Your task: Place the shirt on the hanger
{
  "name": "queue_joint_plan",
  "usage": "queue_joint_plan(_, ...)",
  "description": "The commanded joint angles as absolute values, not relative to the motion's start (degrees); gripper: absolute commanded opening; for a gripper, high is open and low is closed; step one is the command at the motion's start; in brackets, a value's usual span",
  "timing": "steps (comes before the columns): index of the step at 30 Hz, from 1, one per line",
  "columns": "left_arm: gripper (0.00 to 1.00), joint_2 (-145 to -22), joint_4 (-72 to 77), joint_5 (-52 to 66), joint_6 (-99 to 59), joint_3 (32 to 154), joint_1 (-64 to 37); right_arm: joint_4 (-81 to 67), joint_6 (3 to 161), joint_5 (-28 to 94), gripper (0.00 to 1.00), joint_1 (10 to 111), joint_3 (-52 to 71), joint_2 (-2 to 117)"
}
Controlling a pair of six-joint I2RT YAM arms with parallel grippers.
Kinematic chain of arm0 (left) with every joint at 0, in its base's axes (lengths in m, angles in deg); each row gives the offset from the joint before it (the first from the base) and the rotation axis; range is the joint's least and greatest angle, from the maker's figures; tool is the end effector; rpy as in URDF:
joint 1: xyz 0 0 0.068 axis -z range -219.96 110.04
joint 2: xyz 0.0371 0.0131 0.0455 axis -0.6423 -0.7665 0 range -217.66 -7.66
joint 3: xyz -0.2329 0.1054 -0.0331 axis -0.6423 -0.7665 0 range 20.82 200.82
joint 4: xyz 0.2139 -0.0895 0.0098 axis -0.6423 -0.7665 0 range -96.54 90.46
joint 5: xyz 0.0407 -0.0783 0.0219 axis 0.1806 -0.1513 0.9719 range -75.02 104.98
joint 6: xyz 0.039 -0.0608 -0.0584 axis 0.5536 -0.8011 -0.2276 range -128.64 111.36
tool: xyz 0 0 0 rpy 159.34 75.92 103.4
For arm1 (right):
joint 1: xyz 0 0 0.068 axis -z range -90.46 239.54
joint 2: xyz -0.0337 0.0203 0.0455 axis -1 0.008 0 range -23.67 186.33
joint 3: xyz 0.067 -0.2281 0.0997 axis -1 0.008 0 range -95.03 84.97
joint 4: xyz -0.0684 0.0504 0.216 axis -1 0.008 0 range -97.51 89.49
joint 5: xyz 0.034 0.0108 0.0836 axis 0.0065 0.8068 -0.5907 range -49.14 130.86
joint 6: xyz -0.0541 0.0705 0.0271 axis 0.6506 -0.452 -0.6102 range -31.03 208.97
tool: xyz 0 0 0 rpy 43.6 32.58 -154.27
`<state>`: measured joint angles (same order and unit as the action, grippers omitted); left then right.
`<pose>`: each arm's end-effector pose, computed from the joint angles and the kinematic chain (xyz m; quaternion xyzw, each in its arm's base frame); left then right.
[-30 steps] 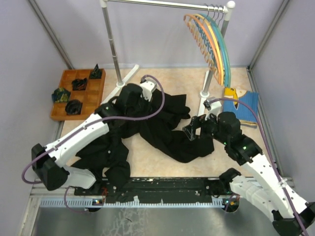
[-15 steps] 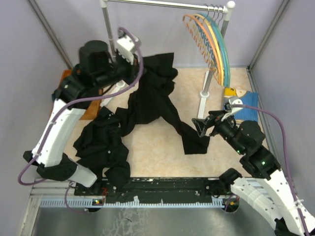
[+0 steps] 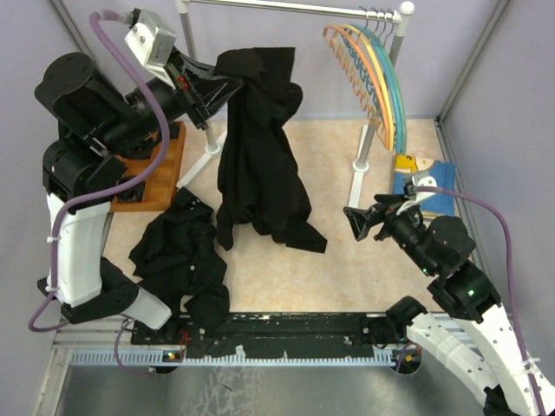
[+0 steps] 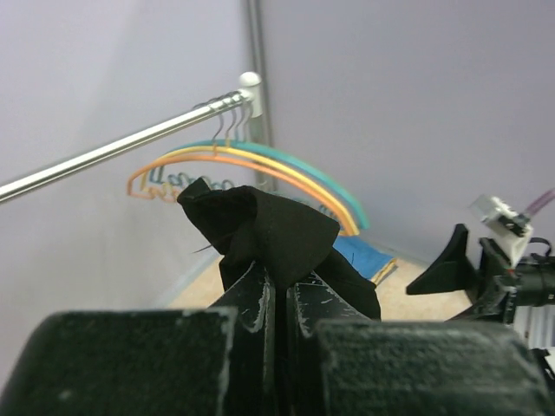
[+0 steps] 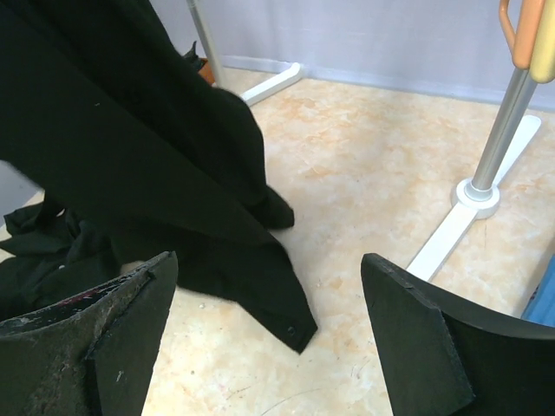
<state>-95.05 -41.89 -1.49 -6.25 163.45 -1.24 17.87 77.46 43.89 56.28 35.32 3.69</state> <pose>0.1658 -0.1633 0.6055 0.3215 0.5383 -0.3261 0.7075 0.1123 0.0682 0.3555 -0.1191 0.7161 0.2441 0.6430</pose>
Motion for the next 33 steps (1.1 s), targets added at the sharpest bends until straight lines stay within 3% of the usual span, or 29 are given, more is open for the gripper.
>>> queue_joint_plan(1,0.00,-95.5,-33.8,-10.3,-9.0,165.3,-1.6,17.0,78.7,44.8,0.88,56.0,32.3,2.5)
queue_joint_plan(6,0.00,-93.9,-36.7,-11.8,-8.3,159.5,-1.6,16.7,78.1,45.2,0.88,56.0,33.1,1.7)
queue_joint_plan(13,0.00,-80.7,-38.2,-6.3,-7.6,116.2,-1.6,17.9,76.9,46.2,0.89,56.0,35.6,0.9)
queue_joint_plan(18,0.02,-80.3,-37.8,3.0,-10.1,93.5,-1.6,17.1,74.5,45.1,0.90,56.0,38.2,2.5)
queue_joint_plan(22,0.26,-80.0,-36.4,8.7,-13.9,85.9,-2.3,19.1,73.2,45.9,0.93,56.1,39.2,5.6)
queue_joint_plan(25,0.49,-78.7,-34.7,9.2,-15.8,82.9,-2.3,20.5,73.3,46.2,0.96,56.1,39.0,9.1)
queue_joint_plan(33,0.70,-74.2,-33.9,16.1,-22.9,78.4,-2.4,19.1,77.3,40.4,0.99,56.1,34.9,23.3)
